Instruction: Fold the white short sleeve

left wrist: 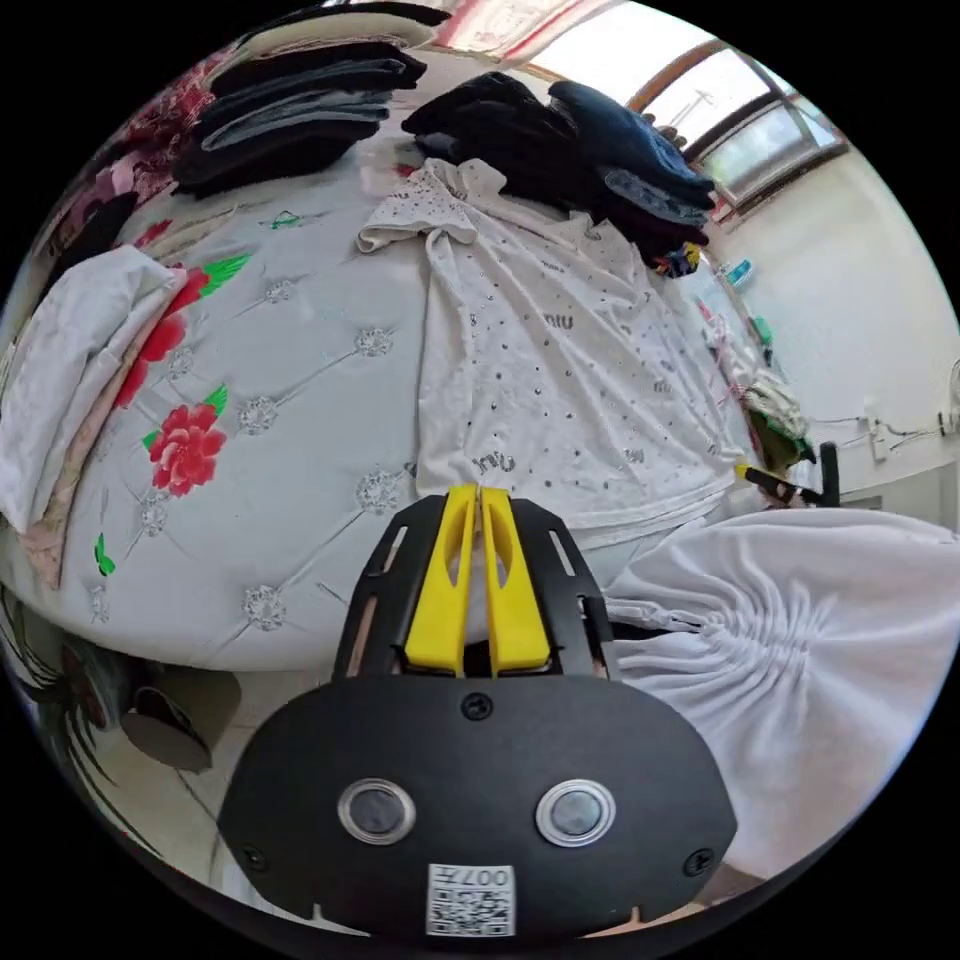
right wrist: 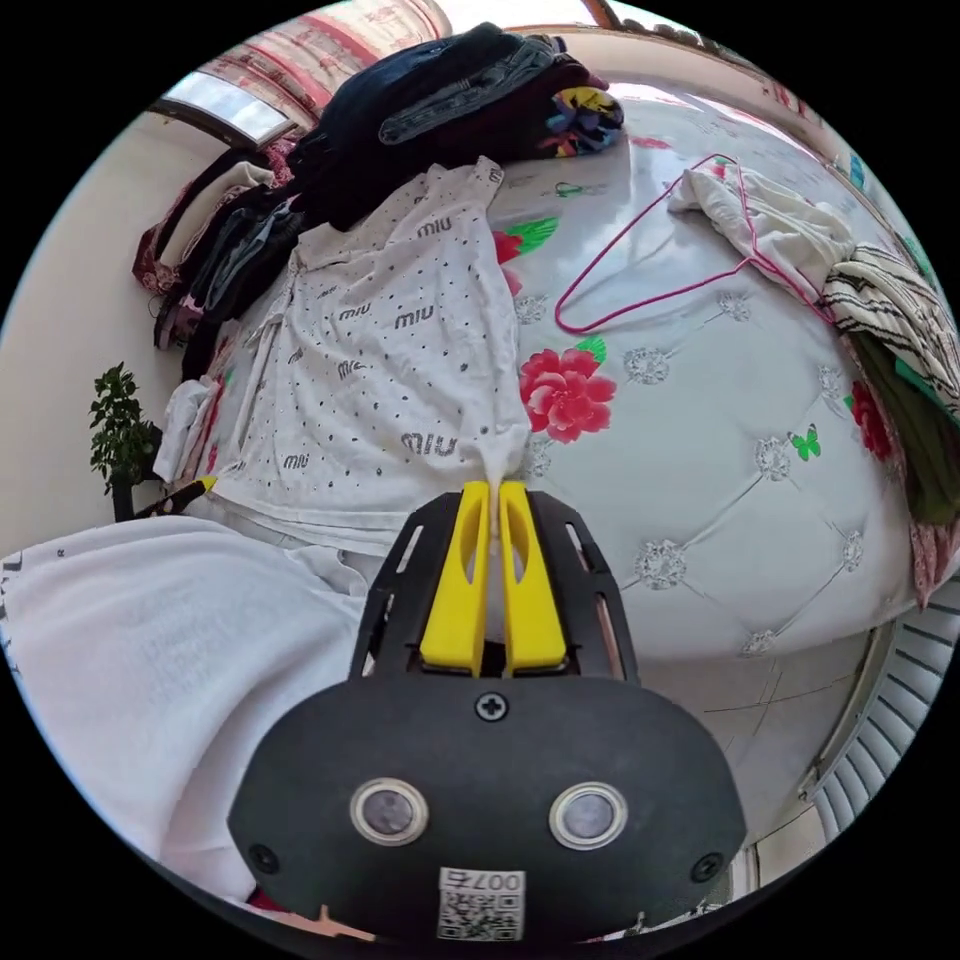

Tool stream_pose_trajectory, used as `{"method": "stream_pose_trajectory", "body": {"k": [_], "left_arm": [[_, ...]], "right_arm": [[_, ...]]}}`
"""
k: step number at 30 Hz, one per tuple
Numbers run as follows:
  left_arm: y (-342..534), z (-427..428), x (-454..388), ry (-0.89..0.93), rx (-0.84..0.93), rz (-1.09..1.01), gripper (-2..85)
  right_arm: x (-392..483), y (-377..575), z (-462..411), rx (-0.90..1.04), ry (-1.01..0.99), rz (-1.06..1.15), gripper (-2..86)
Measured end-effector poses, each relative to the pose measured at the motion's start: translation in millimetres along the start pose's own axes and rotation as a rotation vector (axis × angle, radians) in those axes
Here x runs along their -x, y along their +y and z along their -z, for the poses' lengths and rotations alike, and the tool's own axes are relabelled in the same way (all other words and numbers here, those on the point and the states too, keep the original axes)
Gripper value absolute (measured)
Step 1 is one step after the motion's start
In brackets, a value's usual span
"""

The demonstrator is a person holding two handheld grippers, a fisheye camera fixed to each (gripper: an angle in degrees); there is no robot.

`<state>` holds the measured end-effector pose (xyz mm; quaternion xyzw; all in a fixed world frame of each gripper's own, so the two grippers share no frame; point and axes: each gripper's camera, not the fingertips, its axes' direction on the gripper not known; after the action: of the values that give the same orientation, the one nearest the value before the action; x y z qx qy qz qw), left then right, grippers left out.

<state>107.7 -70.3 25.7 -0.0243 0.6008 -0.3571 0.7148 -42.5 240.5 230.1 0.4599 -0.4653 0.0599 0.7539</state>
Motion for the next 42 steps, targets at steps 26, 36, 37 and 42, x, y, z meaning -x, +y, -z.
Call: {"method": "stream_pose_trajectory", "body": {"k": [26,36,37,42], "left_arm": [[42.5,233.7,164.4,0.703,-0.660,0.337,-1.0],[-63.6,419.0,72.5,0.745,-0.988,-0.149,-1.0],[-51.2,437.3,63.0,0.719,-1.018,-0.218,-1.0],[16.5,452.6,52.2,0.664,-1.052,-0.350,-1.0]], "right_arm": [[10.6,-79.8,197.5,-0.350,-0.449,0.073,-0.3],[70.1,-125.0,362.9,-0.919,-0.475,0.317,-0.3],[76.5,-110.8,376.7,-0.959,-0.455,0.402,-0.3],[80.4,-51.2,376.6,-0.959,-0.391,0.595,-0.3]]}}
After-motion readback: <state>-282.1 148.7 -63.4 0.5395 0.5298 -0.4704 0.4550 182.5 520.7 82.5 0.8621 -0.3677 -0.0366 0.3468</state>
